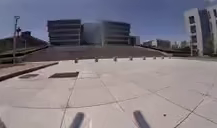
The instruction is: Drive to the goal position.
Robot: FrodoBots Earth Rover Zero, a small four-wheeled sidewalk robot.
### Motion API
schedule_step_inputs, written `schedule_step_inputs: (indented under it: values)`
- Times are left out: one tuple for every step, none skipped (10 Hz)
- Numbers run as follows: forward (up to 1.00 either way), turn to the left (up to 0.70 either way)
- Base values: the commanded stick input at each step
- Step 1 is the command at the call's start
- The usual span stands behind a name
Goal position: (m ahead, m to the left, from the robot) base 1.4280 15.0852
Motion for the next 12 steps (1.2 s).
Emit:
schedule_step_inputs:
  values:
    - [1.00,0.00]
    - [1.00,0.00]
    - [1.00,0.00]
    - [1.00,0.00]
    - [1.00,0.00]
    - [1.00,0.00]
    - [1.00,0.00]
    - [1.00,0.00]
    - [1.00,0.00]
    - [1.00,0.00]
    - [1.00,0.00]
    - [1.00,0.00]
